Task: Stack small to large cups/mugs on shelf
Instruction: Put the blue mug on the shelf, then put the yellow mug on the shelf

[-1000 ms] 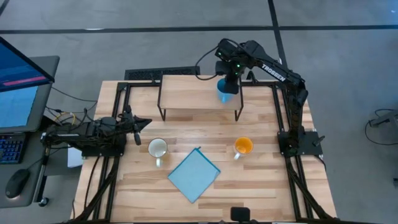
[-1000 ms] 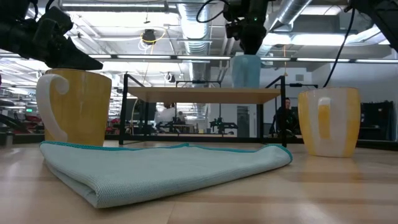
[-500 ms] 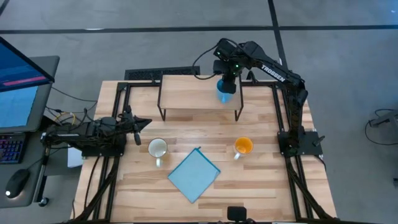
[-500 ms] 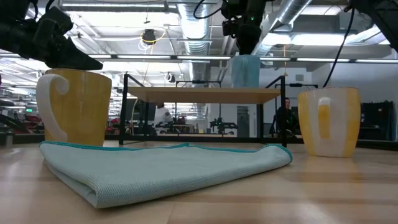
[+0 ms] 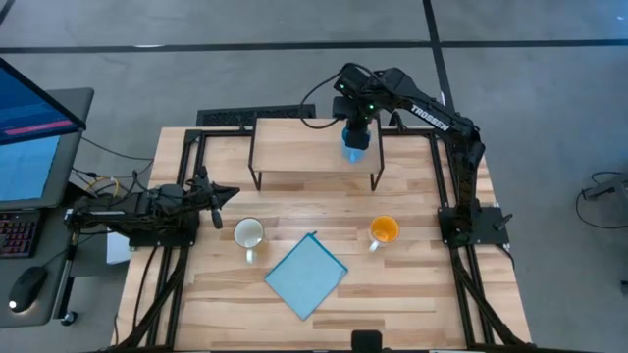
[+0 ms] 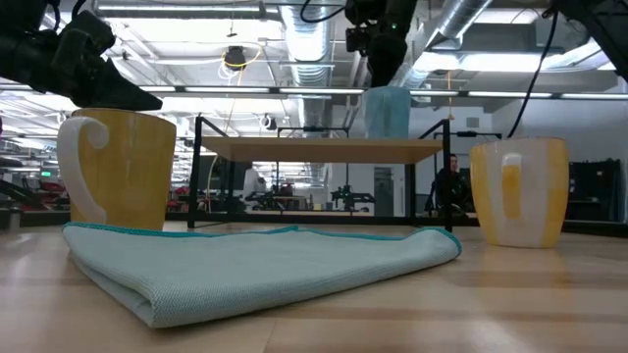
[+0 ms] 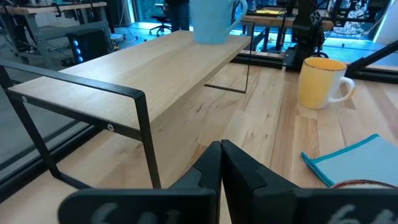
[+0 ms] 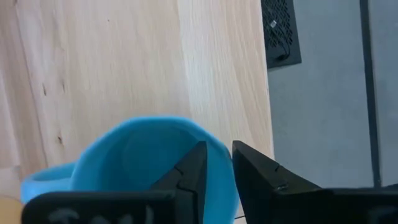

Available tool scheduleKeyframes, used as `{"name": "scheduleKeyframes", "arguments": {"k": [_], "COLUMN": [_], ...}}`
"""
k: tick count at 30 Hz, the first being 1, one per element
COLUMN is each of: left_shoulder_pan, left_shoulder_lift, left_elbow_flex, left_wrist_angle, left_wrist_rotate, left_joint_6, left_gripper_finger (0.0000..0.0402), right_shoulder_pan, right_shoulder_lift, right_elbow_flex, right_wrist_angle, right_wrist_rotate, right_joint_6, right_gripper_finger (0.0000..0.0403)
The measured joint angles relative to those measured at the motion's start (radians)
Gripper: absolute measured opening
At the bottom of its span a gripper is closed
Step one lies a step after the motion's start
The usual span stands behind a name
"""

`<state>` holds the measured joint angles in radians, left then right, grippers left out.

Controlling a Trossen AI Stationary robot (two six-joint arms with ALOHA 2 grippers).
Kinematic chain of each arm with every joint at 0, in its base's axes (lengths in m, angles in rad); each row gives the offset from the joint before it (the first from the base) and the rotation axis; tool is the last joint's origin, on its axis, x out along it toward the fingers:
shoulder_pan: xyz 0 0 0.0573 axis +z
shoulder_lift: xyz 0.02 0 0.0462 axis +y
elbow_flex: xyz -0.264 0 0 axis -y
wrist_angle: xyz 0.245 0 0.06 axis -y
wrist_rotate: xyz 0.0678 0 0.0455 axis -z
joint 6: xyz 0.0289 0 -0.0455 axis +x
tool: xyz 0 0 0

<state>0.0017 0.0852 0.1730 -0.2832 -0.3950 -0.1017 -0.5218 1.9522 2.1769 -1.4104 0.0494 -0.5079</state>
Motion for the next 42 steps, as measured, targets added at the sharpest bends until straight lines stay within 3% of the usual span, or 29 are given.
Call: {"name": "scheduleKeyframes", "arguments": {"k": [16,42], "left_shoulder_pan": [0.000,0.000], "left_shoulder_lift": [0.000,0.000], "left_elbow_flex": [0.000,0.000], "left_wrist_angle": [-0.051,-0.048], "left_wrist_rotate": [0.051,0.050], "left_joint_6": [-0.077,-0.078], "left_gripper_finger": [0.0000,0.0000], "right_shoulder_pan": [0.005,0.037], "right_shoulder_lift": [0.000,0.000], "right_elbow_flex": [0.000,0.000], "right_wrist_angle": [0.011,0.011], "right_wrist_rotate": [0.000,0.034], "right_joint_6": [0.002,0.003], "right_gripper_finger": [0.0097,0.0097]}}
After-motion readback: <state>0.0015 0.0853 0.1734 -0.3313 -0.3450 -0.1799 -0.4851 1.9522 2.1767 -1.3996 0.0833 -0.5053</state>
